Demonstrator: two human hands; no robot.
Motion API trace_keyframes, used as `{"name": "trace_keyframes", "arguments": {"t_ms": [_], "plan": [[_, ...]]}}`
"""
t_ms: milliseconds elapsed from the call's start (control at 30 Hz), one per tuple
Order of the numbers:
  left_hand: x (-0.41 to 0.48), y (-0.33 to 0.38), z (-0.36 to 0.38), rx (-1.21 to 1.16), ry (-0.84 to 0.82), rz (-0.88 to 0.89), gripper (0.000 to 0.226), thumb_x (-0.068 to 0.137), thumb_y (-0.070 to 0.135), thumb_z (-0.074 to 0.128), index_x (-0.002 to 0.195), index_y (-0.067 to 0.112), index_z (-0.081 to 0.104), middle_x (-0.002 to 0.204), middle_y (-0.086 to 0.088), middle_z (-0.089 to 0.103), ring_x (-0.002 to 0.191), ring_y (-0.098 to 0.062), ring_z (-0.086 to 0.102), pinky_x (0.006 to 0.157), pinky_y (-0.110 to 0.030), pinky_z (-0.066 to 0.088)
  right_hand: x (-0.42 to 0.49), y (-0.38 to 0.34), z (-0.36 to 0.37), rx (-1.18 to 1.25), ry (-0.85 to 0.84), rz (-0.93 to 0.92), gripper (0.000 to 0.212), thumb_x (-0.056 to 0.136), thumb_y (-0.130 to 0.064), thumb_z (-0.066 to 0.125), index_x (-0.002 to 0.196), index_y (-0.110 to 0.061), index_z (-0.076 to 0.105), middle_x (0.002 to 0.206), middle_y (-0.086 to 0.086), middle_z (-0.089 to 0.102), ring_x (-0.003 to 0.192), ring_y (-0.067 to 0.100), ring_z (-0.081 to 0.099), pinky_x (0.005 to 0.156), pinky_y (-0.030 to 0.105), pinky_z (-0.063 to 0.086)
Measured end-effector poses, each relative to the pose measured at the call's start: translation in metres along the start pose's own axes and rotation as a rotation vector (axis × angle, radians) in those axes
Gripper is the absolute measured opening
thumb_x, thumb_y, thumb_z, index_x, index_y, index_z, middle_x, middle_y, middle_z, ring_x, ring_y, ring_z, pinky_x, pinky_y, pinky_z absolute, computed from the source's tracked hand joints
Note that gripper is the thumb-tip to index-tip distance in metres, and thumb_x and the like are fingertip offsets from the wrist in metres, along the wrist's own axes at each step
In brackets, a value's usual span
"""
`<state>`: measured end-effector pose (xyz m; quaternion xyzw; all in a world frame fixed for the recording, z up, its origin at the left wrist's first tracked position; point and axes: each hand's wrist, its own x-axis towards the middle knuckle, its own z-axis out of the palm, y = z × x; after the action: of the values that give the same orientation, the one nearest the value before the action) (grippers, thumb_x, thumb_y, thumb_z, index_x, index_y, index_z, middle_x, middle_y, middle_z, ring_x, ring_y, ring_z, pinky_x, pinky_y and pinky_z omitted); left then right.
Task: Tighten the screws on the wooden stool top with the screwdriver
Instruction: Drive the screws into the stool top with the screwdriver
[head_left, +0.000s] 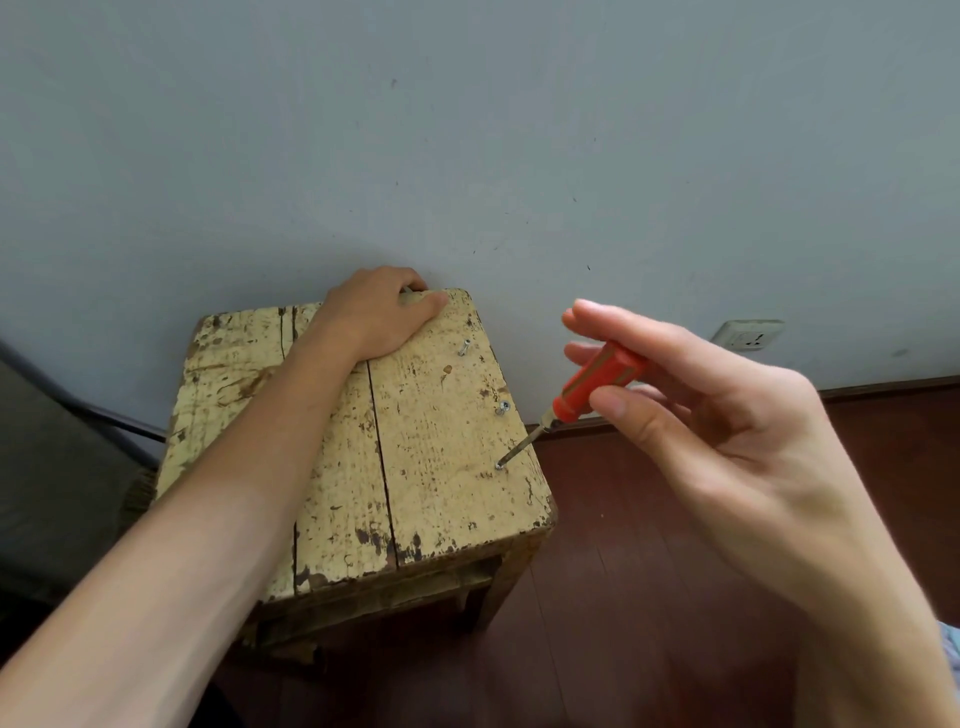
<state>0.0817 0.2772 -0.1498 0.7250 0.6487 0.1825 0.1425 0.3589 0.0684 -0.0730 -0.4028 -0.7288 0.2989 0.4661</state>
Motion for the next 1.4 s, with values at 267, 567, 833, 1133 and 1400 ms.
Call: {"name": "trace_keyframes", "arguments": {"t_ms": [267,567,833,1133,1400], "plan": [[0.003,-0.003,0.003,0.019,0.004,0.003,0.055,0.09,0.077,0.046,0.119,0.035,0.068,0.126,0.005,0.067,0.115,-0.023,0.06,0.085,-0.038,0.043,0.003,0.0,0.006,-0.003,0.094,-0.012,0.033,0.095,-0.018,0.078,0.124,-0.035,0.074,0.111,-0.003,0.08,0.099,0.02,0.081,0.087,0.045,0.059],[0.002,-0.002,0.002,0.021,0.01,0.007,0.054,0.092,0.075,0.046,0.121,0.035,0.067,0.129,0.005,0.066,0.117,-0.023,0.059,0.091,-0.04,0.044,0.006,0.001,0.015,-0.084,0.128,-0.079,0.034,0.095,-0.022,0.082,0.124,-0.038,0.076,0.104,-0.003,0.074,0.095,0.024,0.077,0.075,0.035,0.053],[0.002,-0.003,0.003,0.011,0.012,0.017,0.055,0.091,0.075,0.046,0.121,0.034,0.068,0.13,0.005,0.066,0.118,-0.023,0.059,0.089,-0.04,0.043,-0.001,0.001,0.0,0.1,0.002,0.021,0.045,0.098,-0.014,0.072,0.137,-0.036,0.072,0.124,-0.004,0.079,0.107,0.021,0.08,0.096,0.037,0.061],[0.002,-0.002,0.003,0.013,0.02,0.015,0.053,0.091,0.075,0.047,0.118,0.035,0.069,0.128,0.006,0.067,0.116,-0.022,0.059,0.086,-0.038,0.043,0.004,0.004,0.017,-0.001,0.095,-0.051,0.041,0.096,-0.015,0.079,0.122,-0.046,0.073,0.104,-0.001,0.072,0.095,0.025,0.078,0.083,0.057,0.06],[0.001,-0.001,0.001,0.008,0.017,0.008,0.054,0.091,0.075,0.048,0.118,0.034,0.069,0.127,0.004,0.067,0.116,-0.024,0.06,0.092,-0.041,0.047,0.004,0.003,0.016,-0.106,0.104,-0.079,0.034,0.095,-0.026,0.082,0.124,-0.042,0.076,0.106,-0.004,0.071,0.094,0.026,0.074,0.079,0.038,0.056]]}}
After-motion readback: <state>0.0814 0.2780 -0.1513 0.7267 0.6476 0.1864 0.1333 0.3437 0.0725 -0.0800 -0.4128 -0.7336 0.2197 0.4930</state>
